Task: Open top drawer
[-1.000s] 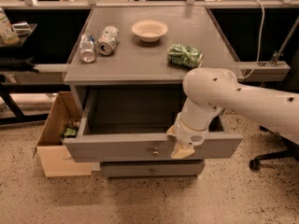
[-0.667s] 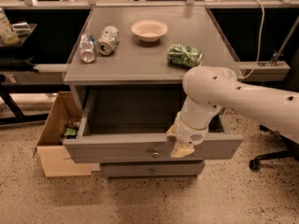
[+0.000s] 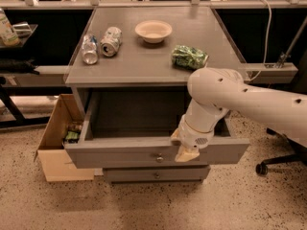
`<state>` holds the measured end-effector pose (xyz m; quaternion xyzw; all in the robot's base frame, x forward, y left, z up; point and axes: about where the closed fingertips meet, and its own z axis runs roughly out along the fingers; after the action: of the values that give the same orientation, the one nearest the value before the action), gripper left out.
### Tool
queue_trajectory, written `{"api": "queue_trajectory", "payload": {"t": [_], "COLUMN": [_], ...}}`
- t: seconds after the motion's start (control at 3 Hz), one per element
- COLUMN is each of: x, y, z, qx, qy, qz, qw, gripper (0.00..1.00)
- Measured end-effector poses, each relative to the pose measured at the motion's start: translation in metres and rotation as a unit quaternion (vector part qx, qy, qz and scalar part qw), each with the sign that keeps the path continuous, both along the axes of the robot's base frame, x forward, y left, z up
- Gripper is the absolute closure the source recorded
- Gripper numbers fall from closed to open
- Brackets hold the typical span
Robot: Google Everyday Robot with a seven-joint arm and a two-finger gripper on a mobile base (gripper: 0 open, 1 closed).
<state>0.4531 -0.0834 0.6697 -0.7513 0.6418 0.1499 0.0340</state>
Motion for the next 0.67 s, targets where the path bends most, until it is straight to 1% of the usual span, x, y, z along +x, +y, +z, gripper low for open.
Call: {"api": "queue_trajectory", "payload": {"t": [0.67], "x": [0.0000], "y": [0.0000], "z": [0.0000], "qx": [0.000], "qy": [0.000], "qz": [0.000], "qw": [1.0000], "gripper": [0.12]}}
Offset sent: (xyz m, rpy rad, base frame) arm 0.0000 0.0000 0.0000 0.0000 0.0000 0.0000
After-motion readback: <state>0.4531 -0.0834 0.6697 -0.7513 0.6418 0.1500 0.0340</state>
